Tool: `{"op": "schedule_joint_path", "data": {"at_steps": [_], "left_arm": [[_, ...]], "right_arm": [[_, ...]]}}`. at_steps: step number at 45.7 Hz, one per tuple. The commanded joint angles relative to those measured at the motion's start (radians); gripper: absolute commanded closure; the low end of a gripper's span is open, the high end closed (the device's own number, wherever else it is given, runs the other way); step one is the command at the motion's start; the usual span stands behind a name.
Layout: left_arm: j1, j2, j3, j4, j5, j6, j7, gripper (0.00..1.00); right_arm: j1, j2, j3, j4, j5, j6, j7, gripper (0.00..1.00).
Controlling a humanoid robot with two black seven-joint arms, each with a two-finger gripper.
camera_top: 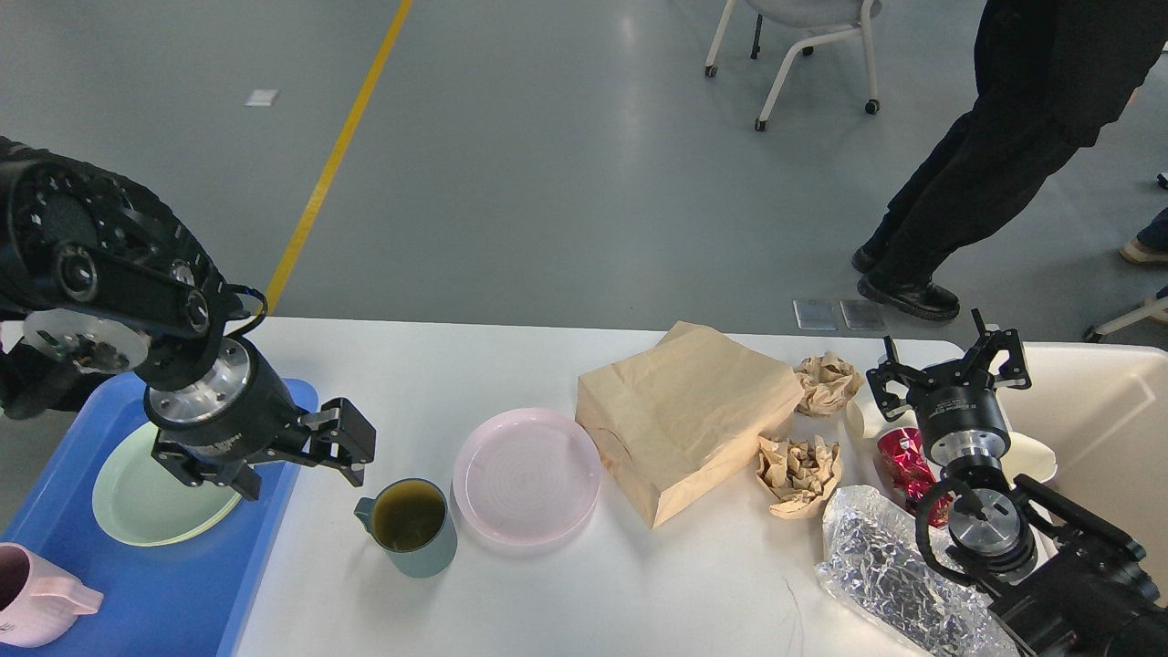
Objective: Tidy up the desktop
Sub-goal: 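Lower the left gripper onto the dark mug and close on it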
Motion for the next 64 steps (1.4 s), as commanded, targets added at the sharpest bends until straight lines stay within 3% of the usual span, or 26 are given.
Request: {"op": "schedule_joint_path", "data": {"at_steps": [1,14,24,39,46,49,53,58,64], "left_arm": [[0.166,-0.006,-0.033,0.077,-0.107,0.083,0.002,0.07],[0.398,-0.014,-0.079,0.195,-0.239,0.121,0.005,0.08],[0.461,-0.063,-0.081,0.236,-0.274,0.258,0.004,0.08],[0.587,-0.109,-0.140,0.360,-0.270,0.290,0.005,0.08],[0.602,-0.131,-0.153,0.365,-0.267,0.322,0.007,0.10],[0.602,-0.131,-0.151,0.364,-0.267,0.321,0.007,0.17],[0.602,-0.132,-0.145,0.362,-0.264,0.321,0.008,0.36],[0.602,-0.132,-0.144,0.362,-0.262,0.321,0.008,0.48],[0.615,-0.132,-0.139,0.364,-0.262,0.324,0.010,0.74]], "right_arm": [[0.000,0.000,0.000,0.000,0.000,0.000,0.000,0.00],[0.000,0.000,0.001,0.000,0.000,0.000,0.000,0.00],[0.000,0.000,0.001,0.000,0.000,0.000,0.000,0.00],[0.000,0.000,0.000,0.000,0.000,0.000,-0.002,0.00],[0.000,0.000,0.000,0.000,0.000,0.000,0.000,0.00],[0.000,-0.002,0.000,0.000,0.000,0.000,0.000,0.00],[0.000,0.000,0.000,0.000,0.000,0.000,0.000,0.00],[0.000,0.000,0.000,0.000,0.000,0.000,0.000,0.00],[0.000,0.000,0.000,0.000,0.000,0.000,0.000,0.00]]}}
